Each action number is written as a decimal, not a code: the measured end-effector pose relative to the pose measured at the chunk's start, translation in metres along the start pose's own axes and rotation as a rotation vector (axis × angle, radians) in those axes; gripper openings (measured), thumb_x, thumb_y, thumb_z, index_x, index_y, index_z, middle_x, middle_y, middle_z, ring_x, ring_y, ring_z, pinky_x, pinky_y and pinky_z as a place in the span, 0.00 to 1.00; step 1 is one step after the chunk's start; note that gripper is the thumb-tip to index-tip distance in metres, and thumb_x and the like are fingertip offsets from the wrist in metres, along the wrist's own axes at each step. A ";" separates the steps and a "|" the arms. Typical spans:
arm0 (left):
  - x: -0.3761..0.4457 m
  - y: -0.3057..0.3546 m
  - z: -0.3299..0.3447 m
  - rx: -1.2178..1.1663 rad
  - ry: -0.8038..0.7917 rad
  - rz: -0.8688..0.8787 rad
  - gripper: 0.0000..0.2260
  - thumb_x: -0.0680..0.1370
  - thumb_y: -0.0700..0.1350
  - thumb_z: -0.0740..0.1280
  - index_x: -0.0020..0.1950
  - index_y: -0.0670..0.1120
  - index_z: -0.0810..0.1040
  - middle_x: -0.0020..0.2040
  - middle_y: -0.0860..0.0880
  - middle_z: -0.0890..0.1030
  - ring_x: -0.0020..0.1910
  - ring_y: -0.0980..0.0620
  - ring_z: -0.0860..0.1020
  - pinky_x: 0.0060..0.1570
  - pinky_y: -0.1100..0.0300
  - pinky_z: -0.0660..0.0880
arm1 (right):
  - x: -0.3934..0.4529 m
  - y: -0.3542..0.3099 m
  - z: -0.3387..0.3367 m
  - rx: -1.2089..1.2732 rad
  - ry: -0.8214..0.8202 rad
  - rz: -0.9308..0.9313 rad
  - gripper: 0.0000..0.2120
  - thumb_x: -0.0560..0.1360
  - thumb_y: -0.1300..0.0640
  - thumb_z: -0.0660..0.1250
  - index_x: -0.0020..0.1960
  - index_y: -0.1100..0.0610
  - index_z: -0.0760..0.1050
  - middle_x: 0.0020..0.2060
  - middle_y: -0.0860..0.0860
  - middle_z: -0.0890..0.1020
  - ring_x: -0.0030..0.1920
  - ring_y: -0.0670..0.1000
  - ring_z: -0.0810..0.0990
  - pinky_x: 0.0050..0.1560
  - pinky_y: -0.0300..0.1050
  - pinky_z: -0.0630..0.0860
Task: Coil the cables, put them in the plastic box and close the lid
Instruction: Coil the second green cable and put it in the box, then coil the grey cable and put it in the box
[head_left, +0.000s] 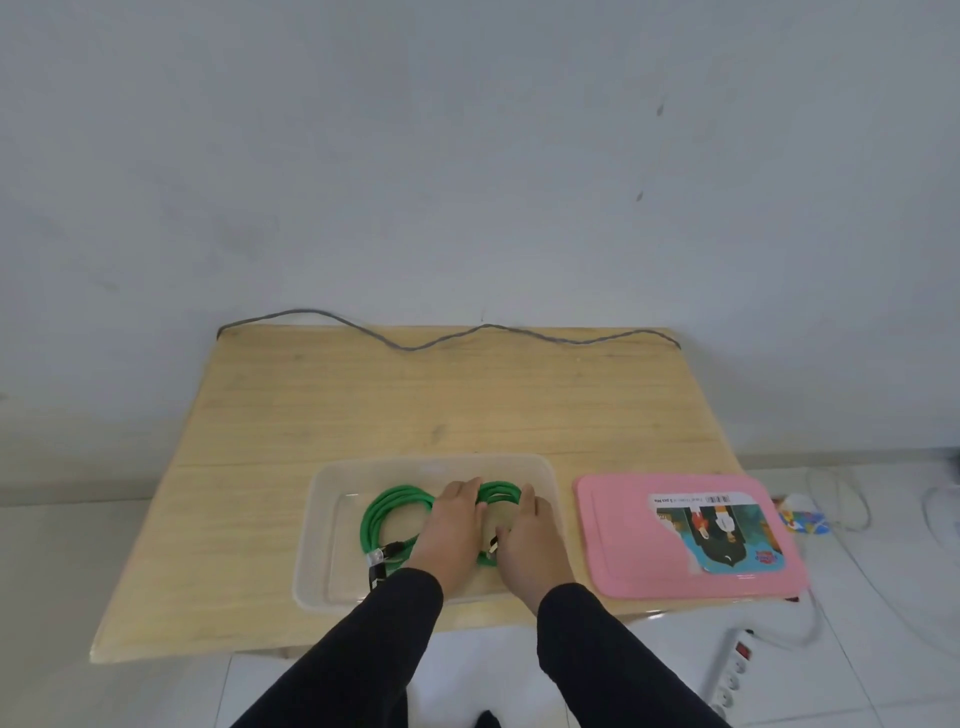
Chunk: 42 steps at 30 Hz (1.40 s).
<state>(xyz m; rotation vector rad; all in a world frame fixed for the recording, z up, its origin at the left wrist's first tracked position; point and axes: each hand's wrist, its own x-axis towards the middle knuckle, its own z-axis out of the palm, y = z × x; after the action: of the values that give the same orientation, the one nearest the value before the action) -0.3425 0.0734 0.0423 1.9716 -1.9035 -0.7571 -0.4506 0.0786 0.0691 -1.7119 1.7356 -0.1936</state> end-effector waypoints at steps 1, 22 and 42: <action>0.000 0.001 0.002 0.029 -0.039 0.032 0.19 0.81 0.42 0.55 0.72 0.43 0.61 0.70 0.40 0.67 0.67 0.44 0.67 0.65 0.56 0.64 | -0.001 0.000 0.001 -0.037 0.007 -0.026 0.29 0.78 0.62 0.55 0.74 0.64 0.44 0.71 0.60 0.58 0.69 0.56 0.62 0.67 0.41 0.61; -0.021 -0.010 -0.052 0.083 0.437 0.138 0.15 0.78 0.45 0.54 0.53 0.43 0.78 0.48 0.48 0.80 0.46 0.49 0.80 0.47 0.59 0.78 | -0.011 -0.010 -0.022 -0.273 0.294 -0.561 0.21 0.76 0.52 0.52 0.61 0.61 0.72 0.58 0.55 0.78 0.59 0.52 0.76 0.58 0.40 0.71; 0.130 -0.261 -0.229 -0.093 0.479 -0.190 0.15 0.80 0.44 0.57 0.66 0.48 0.70 0.64 0.48 0.72 0.61 0.51 0.71 0.57 0.62 0.66 | 0.207 -0.244 0.055 -0.300 0.177 -0.773 0.19 0.77 0.58 0.61 0.67 0.60 0.67 0.65 0.53 0.72 0.65 0.50 0.71 0.63 0.36 0.63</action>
<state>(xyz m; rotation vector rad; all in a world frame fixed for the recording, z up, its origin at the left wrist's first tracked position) -0.0002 -0.0672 0.0633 2.0638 -1.3958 -0.3609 -0.1977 -0.1246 0.0872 -2.5954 1.1665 -0.4506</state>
